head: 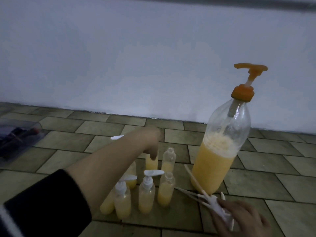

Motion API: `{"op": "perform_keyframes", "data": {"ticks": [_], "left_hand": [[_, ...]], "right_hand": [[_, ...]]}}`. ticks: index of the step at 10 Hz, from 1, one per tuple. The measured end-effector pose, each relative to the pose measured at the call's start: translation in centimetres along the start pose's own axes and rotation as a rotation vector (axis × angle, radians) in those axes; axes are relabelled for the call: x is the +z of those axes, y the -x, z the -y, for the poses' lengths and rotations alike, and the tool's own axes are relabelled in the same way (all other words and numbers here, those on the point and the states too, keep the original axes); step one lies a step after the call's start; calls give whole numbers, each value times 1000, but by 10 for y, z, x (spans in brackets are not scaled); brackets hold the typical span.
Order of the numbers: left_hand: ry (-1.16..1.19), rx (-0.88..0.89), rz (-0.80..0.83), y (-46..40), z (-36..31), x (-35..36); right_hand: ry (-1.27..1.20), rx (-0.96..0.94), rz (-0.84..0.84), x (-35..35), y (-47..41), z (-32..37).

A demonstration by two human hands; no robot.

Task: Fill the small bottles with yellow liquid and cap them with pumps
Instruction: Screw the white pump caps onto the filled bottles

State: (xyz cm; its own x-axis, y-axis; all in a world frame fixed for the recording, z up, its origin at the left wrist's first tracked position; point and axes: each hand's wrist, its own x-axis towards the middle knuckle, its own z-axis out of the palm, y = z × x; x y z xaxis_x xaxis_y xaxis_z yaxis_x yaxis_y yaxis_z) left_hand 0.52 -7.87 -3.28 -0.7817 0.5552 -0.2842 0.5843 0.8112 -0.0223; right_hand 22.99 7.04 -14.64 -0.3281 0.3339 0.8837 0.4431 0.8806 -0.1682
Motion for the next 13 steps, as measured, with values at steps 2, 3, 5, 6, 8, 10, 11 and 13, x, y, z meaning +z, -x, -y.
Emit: {"op": "perform_keyframes", "data": {"ticks": [2,3,5,6,8,10,11,13], "left_hand": [[524,15,-398,43,37,-33],[940,39,-532,67,37,-19],[1555,206,-694,89,14,15],[1563,257,-818,94,8,24],[1191,287,-1051,92,16,31],[758,322,-1118,88,20,36],[592,374,-1110,85,13,39],[970,336,-1022,94,-6,24]], "right_hand": [[-588,-39,275,-38,-59,21],[-567,-129,214,-43,-92,40],[-443,-337,280,-51,-146,58],[-436,-393,297,-51,-158,60],[-449,-486,359,-47,-167,60],[-369,-560,405,-50,-186,60],[-379,-650,477,-60,-204,74],[-657,-483,536,-51,-200,117]]}}
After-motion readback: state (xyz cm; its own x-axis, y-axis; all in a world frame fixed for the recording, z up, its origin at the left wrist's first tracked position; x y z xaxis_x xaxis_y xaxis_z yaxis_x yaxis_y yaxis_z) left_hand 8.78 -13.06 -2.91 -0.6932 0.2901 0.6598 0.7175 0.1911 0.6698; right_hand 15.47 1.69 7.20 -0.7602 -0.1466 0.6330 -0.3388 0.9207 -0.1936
